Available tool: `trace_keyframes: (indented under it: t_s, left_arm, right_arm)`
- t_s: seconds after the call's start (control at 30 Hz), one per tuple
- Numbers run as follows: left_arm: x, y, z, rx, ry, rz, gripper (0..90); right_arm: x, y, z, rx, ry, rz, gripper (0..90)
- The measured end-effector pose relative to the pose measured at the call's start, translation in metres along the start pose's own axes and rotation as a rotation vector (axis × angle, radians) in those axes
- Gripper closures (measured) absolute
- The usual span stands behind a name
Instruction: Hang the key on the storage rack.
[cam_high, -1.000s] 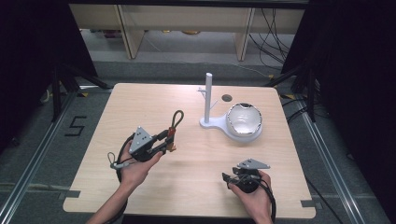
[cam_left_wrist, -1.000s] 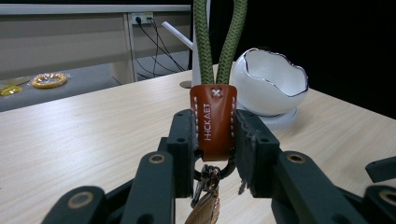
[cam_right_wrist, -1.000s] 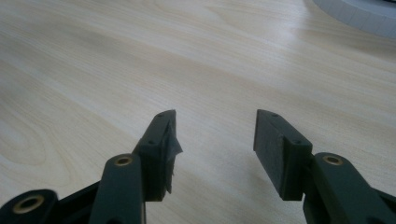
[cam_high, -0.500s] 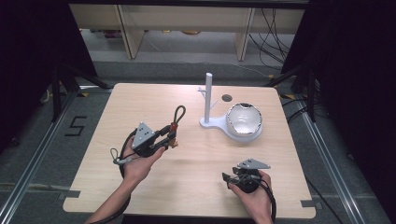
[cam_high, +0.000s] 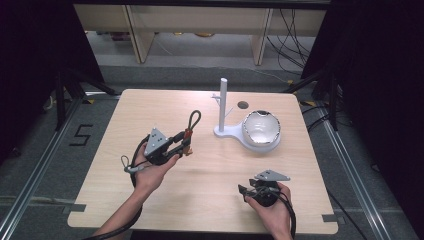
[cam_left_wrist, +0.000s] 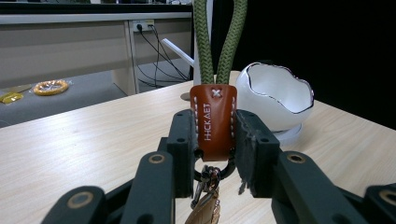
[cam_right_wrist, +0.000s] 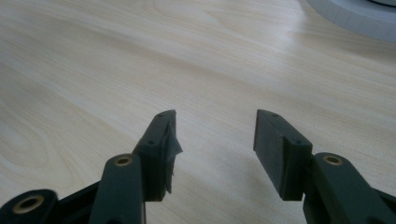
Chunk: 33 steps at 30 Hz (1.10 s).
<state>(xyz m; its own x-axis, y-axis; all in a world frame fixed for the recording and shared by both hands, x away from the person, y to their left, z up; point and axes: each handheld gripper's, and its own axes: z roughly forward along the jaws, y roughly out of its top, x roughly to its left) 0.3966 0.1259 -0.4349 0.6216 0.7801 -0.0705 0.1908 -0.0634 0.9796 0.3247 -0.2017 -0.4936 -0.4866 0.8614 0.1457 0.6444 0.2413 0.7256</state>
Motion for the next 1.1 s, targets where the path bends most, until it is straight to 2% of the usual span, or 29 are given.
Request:
trace_keyframes:
  t_s: [0.33,0.7,0.8,0.87,0.9,0.93,0.97,1.0,1.1]
  left_arm:
    - [0.000,-0.001,0.006,0.010,0.001,0.001,68.5]
    - [0.000,0.005,0.014,0.004,0.000,0.008,68.5]
    - [0.000,0.005,0.016,0.008,0.000,0.011,68.4]
    - [0.000,0.006,0.017,0.011,-0.001,0.012,68.4]
    - [0.000,0.006,0.017,0.011,-0.001,0.012,68.4]
    - [0.000,0.007,0.018,0.010,0.000,0.011,68.4]
    - [0.000,0.007,0.019,0.010,-0.001,0.013,68.4]
    - [0.000,0.007,0.019,0.010,-0.001,0.012,68.4]
    - [0.000,0.008,0.021,0.008,-0.002,0.016,68.4]
  right_arm:
    - [0.000,0.000,-0.001,-0.002,0.002,0.003,49.9]
    - [0.000,0.000,0.000,-0.009,0.004,0.001,49.8]
    - [0.000,0.000,0.000,-0.002,0.007,0.015,49.8]
    - [-0.001,-0.001,0.000,-0.009,0.003,0.001,49.8]
    - [0.002,-0.001,-0.001,0.005,0.008,0.040,49.8]
    - [-0.001,0.000,-0.001,-0.006,0.001,0.000,49.8]
    - [0.002,0.000,-0.001,0.004,0.007,0.033,49.8]
    - [0.000,0.000,-0.001,0.000,0.011,0.018,49.8]
    - [0.000,0.000,-0.001,0.001,0.002,0.017,49.8]
